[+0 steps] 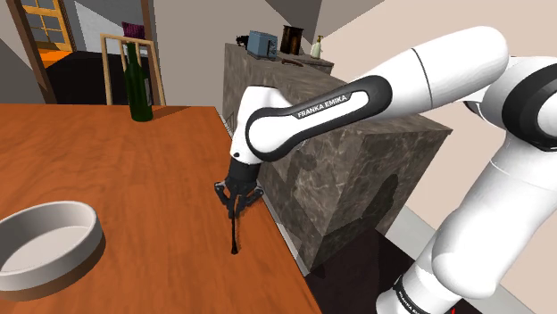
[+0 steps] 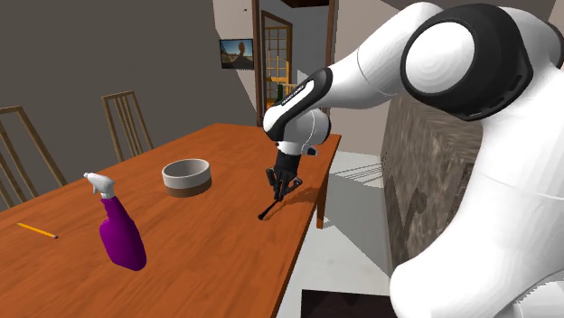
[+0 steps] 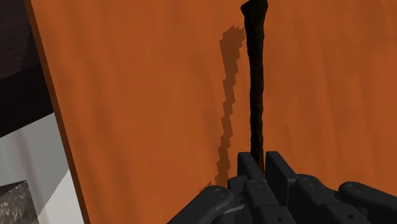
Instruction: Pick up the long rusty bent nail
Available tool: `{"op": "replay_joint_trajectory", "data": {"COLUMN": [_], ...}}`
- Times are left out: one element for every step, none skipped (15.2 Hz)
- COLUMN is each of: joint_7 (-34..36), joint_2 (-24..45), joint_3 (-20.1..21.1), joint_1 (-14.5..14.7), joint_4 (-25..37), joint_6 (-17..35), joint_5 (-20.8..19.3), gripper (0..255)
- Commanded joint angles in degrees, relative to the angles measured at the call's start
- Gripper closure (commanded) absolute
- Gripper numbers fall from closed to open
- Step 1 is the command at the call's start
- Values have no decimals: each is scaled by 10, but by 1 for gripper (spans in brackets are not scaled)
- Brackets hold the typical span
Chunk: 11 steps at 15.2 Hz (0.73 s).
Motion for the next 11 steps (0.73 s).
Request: {"op": "replay_joint_trajectory", "data": {"joint_7": [2,2,3,3,4,5,6,6,7,8,8], "joint_2": [-8,-12,-16,-20,-24,-28,-31,-34,-38,-41,-41], "joint_3": [0,-1,-1,-2,-2,-2,-3,-3,-4,-4,-4], "joint_1": [-1,-1,-2,-2,-3,-3,-3,-4,-4,-4,-4], "joint_4": [8,12,16,20,24,28,33,37,42,46,47], "joint_6": [-16,-24,-31,-39,-47,-54,-62,-69,-77,-85,-86], "joint_5": [1,2,3,3,4,5,5,5,6,6,6], "gripper": [255,255,255,255,255,255,255,255,255,255,255]}}
